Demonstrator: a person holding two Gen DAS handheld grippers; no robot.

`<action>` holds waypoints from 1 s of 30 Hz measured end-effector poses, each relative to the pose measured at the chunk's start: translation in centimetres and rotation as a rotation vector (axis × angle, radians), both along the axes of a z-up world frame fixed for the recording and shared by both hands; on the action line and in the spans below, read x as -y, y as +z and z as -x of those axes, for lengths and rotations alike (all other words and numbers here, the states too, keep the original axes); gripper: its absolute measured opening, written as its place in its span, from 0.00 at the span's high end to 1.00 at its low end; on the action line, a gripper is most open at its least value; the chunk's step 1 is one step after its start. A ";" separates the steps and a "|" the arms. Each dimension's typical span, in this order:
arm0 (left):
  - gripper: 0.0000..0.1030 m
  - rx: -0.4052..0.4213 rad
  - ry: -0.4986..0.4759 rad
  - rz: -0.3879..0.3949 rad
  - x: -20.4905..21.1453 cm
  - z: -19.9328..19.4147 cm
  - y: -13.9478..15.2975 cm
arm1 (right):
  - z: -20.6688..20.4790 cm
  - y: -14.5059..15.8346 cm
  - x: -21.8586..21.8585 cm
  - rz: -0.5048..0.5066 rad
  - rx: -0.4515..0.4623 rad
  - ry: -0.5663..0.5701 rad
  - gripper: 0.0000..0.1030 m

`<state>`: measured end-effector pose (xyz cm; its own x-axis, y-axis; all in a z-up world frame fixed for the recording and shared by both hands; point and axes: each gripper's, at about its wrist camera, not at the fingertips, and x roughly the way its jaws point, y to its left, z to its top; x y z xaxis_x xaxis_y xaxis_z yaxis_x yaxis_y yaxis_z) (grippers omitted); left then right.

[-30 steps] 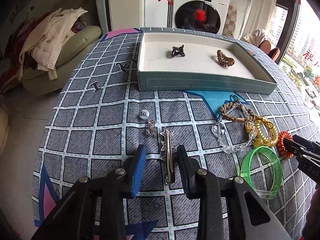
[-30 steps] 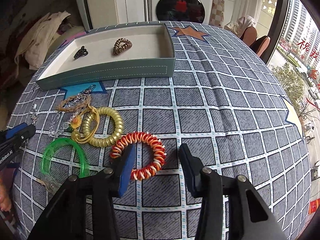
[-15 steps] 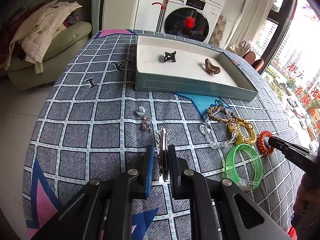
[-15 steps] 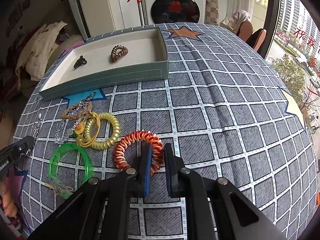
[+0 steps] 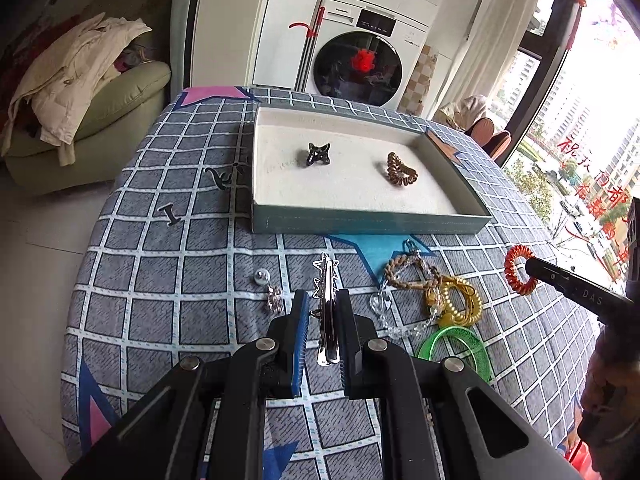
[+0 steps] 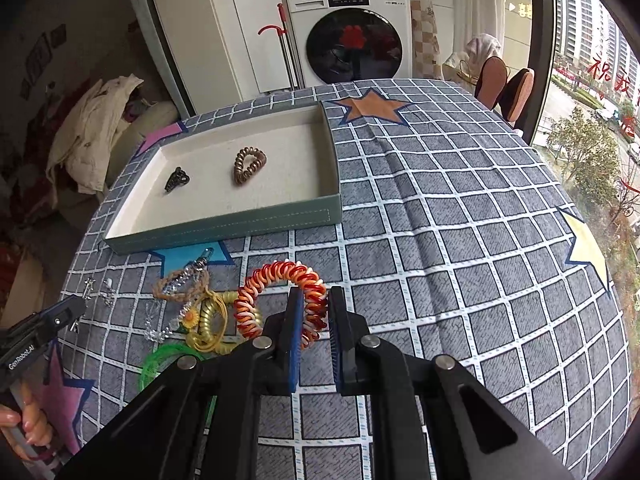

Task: Organize jewelry
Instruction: 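Carry the rhinestone clip and orange coil tie over the tray with both tools, then open both tools to release the rhinestone clip and orange coil tie into the tray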

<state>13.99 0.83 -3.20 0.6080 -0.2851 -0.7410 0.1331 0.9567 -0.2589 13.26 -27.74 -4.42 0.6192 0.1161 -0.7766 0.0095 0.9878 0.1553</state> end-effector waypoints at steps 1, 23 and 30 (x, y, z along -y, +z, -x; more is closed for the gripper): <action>0.68 0.008 -0.001 -0.001 0.0 -0.4 0.3 | -0.5 0.4 -0.1 -0.006 0.007 0.006 0.87; 0.68 -0.055 -0.136 -0.071 4.8 -14.4 -0.3 | -14.1 -1.9 -2.9 0.033 -0.102 0.057 0.87; 0.68 -0.076 -0.111 -0.141 5.9 -16.7 -2.4 | -17.0 -3.6 -3.0 0.027 -0.131 0.026 0.87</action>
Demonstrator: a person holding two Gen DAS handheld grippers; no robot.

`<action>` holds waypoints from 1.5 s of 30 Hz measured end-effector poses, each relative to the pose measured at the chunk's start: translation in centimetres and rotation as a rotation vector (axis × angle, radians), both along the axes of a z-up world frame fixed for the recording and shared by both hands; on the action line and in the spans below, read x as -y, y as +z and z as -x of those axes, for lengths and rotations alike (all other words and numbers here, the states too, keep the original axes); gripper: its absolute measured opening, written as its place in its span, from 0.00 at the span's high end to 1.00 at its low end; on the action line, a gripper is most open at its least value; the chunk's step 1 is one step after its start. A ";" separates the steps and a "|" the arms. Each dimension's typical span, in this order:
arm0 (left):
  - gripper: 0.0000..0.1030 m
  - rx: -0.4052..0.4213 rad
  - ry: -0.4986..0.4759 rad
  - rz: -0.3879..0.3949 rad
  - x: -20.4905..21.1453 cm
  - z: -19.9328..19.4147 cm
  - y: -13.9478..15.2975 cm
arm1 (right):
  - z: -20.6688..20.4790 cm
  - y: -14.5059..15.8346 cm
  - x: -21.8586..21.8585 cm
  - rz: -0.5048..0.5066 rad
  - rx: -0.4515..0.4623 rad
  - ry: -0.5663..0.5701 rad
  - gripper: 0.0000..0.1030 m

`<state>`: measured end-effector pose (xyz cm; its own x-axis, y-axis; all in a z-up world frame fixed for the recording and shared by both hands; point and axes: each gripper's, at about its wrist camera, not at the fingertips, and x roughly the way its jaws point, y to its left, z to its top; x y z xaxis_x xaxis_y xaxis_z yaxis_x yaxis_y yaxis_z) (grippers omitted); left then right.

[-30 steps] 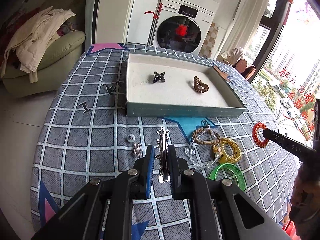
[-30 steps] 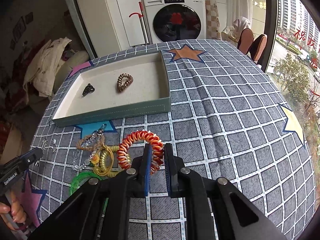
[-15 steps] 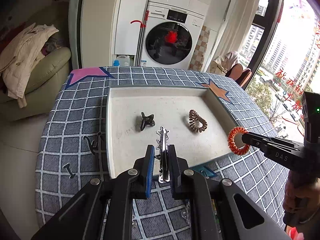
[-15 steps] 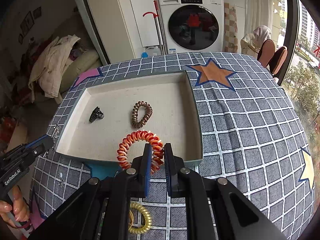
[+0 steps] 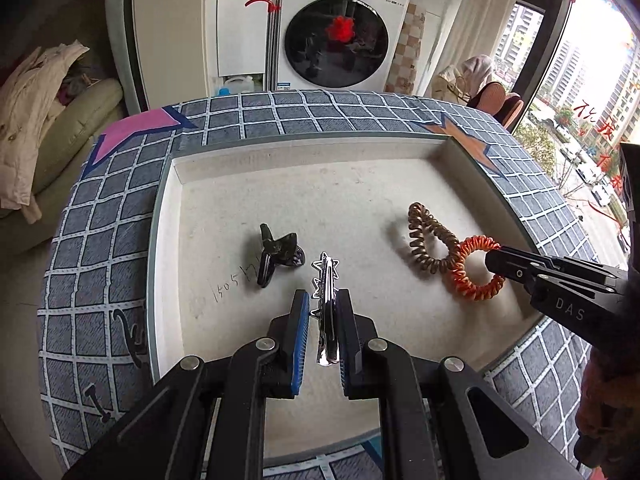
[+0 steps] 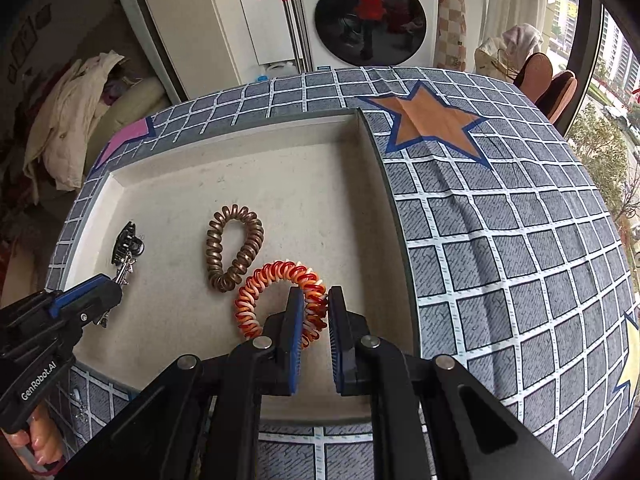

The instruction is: Organize jewelry

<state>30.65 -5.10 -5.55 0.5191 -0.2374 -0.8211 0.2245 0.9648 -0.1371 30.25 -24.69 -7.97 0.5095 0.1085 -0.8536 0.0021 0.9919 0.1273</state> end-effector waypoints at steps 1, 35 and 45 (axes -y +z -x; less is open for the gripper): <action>0.68 0.006 0.008 -0.015 0.0 -0.3 -0.1 | -0.4 -0.1 -0.1 -0.004 0.004 -0.004 0.87; 0.67 0.155 0.074 -0.056 -0.8 1.5 2.0 | 1.9 2.5 -0.8 -0.108 0.118 -0.005 0.48; 0.67 0.152 0.098 -0.028 -2.9 5.0 2.6 | 6.0 3.3 -0.5 -0.144 0.132 -0.001 0.40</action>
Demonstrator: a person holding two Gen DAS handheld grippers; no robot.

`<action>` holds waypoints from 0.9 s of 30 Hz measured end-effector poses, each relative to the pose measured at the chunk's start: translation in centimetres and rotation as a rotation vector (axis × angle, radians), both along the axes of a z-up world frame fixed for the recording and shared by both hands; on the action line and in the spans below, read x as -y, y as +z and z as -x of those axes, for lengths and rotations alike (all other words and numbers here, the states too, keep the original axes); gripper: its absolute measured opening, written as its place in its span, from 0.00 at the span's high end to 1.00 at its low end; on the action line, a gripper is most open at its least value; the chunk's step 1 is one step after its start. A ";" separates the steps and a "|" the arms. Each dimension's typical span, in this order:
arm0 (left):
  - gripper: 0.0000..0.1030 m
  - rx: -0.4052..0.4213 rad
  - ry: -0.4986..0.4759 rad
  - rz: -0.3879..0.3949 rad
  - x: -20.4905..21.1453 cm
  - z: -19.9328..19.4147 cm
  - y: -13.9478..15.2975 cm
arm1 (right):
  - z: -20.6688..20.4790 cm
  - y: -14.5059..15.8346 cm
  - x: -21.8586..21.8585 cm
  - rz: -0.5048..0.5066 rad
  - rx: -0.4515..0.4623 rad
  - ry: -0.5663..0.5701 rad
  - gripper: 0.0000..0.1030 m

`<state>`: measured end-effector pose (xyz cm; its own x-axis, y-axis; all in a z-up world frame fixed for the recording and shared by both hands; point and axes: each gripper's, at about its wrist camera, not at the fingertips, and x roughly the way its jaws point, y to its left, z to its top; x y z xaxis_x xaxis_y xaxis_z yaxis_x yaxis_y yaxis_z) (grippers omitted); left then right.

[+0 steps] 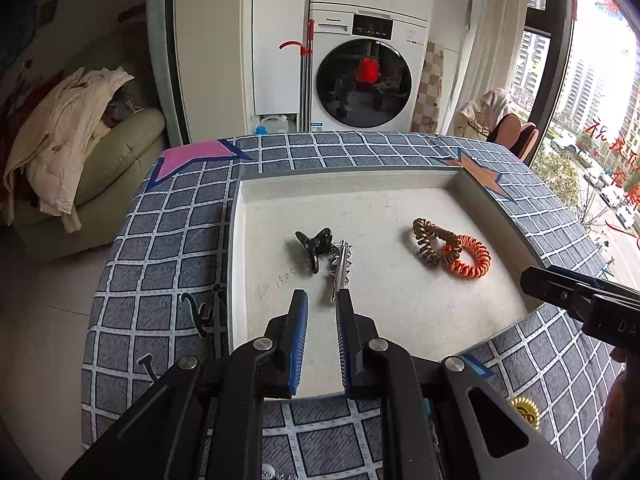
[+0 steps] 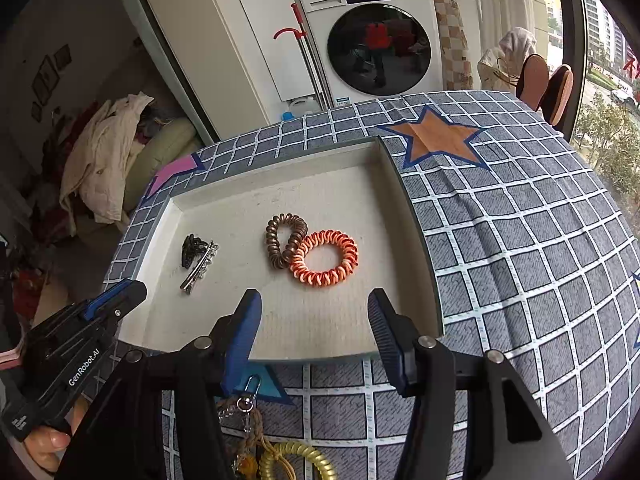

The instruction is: Organize jewelry

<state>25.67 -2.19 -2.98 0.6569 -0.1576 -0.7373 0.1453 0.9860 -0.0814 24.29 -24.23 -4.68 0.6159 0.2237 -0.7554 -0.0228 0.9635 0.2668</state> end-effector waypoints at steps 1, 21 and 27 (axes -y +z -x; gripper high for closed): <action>0.67 -0.001 0.004 0.002 -0.1 0.3 0.0 | 0.4 0.0 0.0 0.002 0.002 0.005 0.39; 0.00 0.017 -0.039 -0.073 -0.6 6.4 0.5 | 7.7 -1.9 -0.4 0.033 -0.062 0.056 0.25; 0.00 -0.016 -0.121 -0.075 0.5 8.2 -1.4 | 9.7 -2.6 -0.3 0.042 -0.091 0.061 0.25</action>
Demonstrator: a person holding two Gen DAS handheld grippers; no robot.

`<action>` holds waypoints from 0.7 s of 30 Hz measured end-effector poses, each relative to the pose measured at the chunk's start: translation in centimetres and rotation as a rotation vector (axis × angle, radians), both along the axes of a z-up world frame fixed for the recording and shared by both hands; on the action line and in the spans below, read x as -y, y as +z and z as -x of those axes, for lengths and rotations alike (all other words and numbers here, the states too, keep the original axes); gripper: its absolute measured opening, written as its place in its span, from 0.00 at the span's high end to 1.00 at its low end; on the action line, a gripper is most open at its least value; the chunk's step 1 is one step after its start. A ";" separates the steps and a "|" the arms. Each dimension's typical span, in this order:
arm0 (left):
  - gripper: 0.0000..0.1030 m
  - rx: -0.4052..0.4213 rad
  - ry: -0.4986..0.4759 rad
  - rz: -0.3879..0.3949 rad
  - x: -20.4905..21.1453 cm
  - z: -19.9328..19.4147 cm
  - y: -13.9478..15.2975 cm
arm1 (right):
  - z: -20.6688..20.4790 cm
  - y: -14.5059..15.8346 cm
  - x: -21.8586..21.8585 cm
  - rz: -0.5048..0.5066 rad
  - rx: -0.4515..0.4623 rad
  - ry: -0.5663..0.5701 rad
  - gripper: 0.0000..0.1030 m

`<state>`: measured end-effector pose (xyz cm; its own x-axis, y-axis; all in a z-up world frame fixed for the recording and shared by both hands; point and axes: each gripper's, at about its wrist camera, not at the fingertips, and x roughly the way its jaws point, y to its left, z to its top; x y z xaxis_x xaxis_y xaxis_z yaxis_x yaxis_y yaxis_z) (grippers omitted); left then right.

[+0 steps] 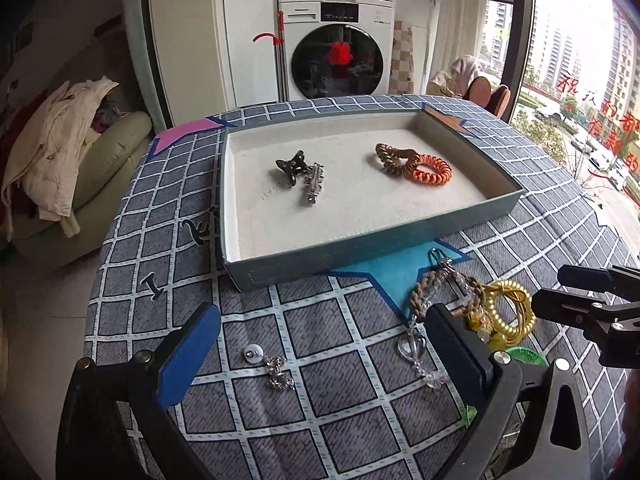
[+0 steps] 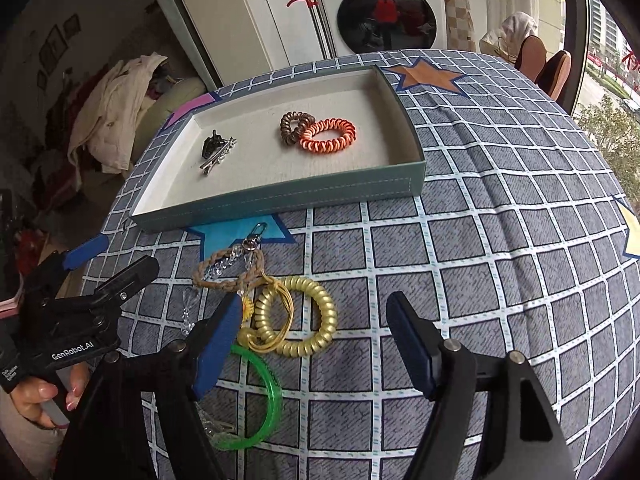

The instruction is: Organize jewelry

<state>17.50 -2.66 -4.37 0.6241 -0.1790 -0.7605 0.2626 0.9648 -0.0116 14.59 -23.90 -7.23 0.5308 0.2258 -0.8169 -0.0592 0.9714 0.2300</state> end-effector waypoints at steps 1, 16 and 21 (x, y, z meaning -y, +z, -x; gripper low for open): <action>0.00 0.000 -0.019 -0.010 0.3 0.3 -0.1 | 0.3 -0.1 0.0 -0.001 -0.005 0.000 0.25; 0.00 -0.024 -0.142 -0.141 3.1 0.5 -2.1 | 3.2 -1.2 -0.3 0.015 -0.059 0.010 0.25; 0.00 -0.034 -0.121 -0.146 3.3 -0.3 -2.3 | 3.6 -1.5 -0.9 0.029 -0.068 0.027 0.25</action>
<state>17.77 -5.99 -6.65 0.5783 -0.1376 -0.8041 0.3785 0.9184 0.1151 11.02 -23.03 -8.77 0.4676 0.2146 -0.8575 -0.0706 0.9761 0.2058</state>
